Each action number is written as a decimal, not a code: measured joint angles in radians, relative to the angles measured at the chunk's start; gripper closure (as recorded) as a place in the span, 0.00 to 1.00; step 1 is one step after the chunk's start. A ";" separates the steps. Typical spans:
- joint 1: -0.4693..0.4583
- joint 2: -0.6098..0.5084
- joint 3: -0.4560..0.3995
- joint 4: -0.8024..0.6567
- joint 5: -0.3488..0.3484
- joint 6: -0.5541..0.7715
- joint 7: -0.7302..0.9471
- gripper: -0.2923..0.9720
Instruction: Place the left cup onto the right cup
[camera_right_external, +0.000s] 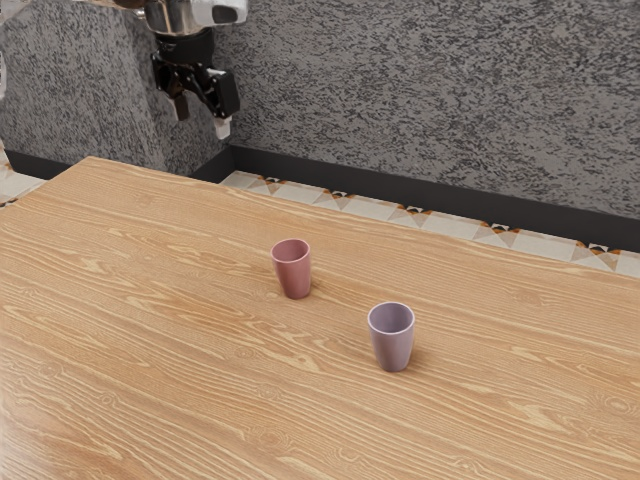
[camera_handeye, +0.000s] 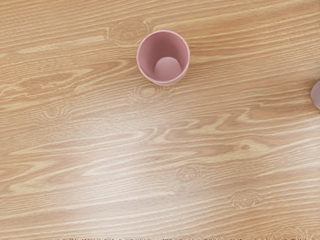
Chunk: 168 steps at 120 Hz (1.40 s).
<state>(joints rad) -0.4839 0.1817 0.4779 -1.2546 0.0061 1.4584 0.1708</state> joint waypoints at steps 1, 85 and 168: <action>0.000 0.001 0.000 0.000 0.000 0.000 0.000 0.24; 0.180 0.128 -0.115 -0.236 -0.023 0.326 0.029 0.24; 0.198 0.284 -0.129 -0.238 -0.148 0.522 0.015 0.24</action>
<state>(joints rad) -0.2859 0.4658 0.3489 -1.4926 -0.1414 1.9808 0.1857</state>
